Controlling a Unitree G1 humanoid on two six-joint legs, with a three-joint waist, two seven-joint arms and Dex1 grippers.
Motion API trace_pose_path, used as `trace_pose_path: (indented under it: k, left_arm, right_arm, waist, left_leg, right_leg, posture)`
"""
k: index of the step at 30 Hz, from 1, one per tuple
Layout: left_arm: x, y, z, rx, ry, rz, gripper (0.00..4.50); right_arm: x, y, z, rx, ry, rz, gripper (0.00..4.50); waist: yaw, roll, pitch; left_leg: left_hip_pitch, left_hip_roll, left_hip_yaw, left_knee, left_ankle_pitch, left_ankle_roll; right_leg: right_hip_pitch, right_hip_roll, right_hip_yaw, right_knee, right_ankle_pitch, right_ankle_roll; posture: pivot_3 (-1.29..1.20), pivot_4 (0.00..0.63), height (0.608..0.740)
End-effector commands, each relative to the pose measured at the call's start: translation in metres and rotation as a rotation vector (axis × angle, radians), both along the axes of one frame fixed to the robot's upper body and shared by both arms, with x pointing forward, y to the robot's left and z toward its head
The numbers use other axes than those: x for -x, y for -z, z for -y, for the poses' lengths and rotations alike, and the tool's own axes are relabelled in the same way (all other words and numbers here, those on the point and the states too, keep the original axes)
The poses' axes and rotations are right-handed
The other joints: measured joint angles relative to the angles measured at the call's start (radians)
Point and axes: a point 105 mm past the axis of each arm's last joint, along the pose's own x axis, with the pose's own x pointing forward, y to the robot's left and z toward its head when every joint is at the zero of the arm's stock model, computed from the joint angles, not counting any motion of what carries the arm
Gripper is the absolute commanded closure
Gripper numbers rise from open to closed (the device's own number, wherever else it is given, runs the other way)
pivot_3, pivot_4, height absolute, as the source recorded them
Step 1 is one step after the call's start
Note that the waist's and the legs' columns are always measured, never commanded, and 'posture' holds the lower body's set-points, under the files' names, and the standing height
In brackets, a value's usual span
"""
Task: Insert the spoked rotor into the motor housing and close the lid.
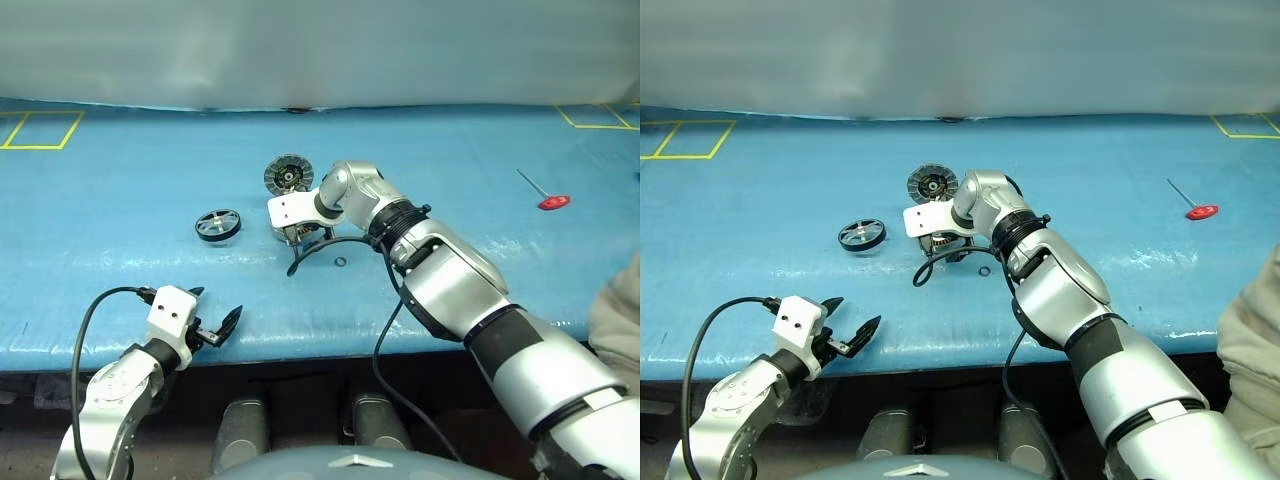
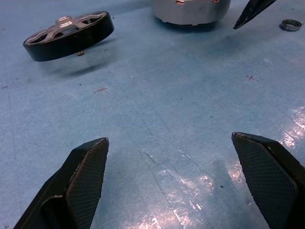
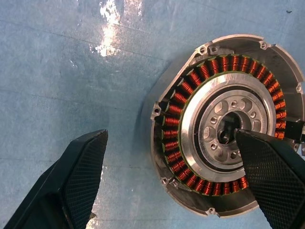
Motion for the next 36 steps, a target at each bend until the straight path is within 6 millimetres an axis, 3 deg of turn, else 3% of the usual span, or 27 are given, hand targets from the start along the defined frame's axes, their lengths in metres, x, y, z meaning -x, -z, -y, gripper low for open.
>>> trace_pose_path:
  k: [1, 18, 21, 29, 32, 36]
  left_arm:
    - [-0.0021, -0.0065, 0.0036, 0.001, 0.014, 0.037, 0.00]
    - [-0.0017, -0.0057, 0.0054, 0.007, 0.012, 0.036, 0.00]
    - [-0.0016, -0.0053, 0.0062, 0.008, 0.012, 0.036, 0.00]
    - [-0.0016, -0.0047, 0.0074, 0.010, 0.012, 0.037, 0.00]
    - [-0.0017, -0.0047, 0.0075, 0.010, 0.012, 0.037, 0.00]
    - [-0.0019, -0.0047, 0.0077, 0.011, 0.014, 0.037, 0.00]
  right_arm:
    - [-0.0005, -0.0039, -0.0049, -0.023, -0.011, 0.017, 0.01]
    - [0.0052, 0.0036, -0.0104, -0.042, -0.025, -0.012, 0.01]
    - [0.0046, 0.0027, -0.0107, -0.044, -0.023, -0.008, 0.59]
    - [0.0022, -0.0009, -0.0117, -0.051, -0.018, 0.012, 0.59]
    - [0.0021, -0.0016, -0.0124, -0.053, -0.018, 0.014, 1.10]
    - [0.0020, -0.0019, -0.0134, -0.057, -0.018, 0.017, 2.32]
  waist:
    - [0.000, 0.000, 0.000]
    - [-0.001, 0.000, 0.000]
    - [-0.001, 0.000, 0.000]
    - [-0.003, 0.000, 0.000]
    - [-0.003, 0.000, 0.000]
    - [-0.004, 0.000, 0.000]
  left_leg:
    - [0.000, 0.000, 0.000, 0.000, 0.000, 0.000]
    - [0.000, 0.000, 0.000, 0.000, 0.000, 0.000]
    - [0.000, 0.000, 0.000, 0.000, 0.000, 0.000]
    - [0.000, 0.000, 0.000, 0.000, 0.000, -0.001]
    - [0.000, 0.000, 0.000, 0.000, 0.000, -0.001]
    - [0.000, 0.000, -0.001, 0.000, 0.000, -0.001]
  right_leg:
    - [0.000, 0.000, 0.000, 0.000, 0.000, 0.000]
    - [0.000, 0.000, 0.000, 0.000, 0.000, 0.000]
    - [0.000, 0.000, 0.000, 0.000, 0.000, 0.000]
    - [0.000, 0.001, 0.000, 0.000, 0.000, 0.000]
    - [0.000, 0.001, 0.000, 0.000, 0.000, 0.000]
    - [0.000, 0.001, 0.000, 0.000, 0.000, 0.000]
  posture:
    - [0.00, 0.150, 0.740]
    - [0.00, 0.150, 0.740]
    - [0.00, 0.150, 0.740]
    - [0.00, 0.150, 0.740]
    - [0.00, 0.150, 0.740]
    - [0.00, 0.150, 0.740]
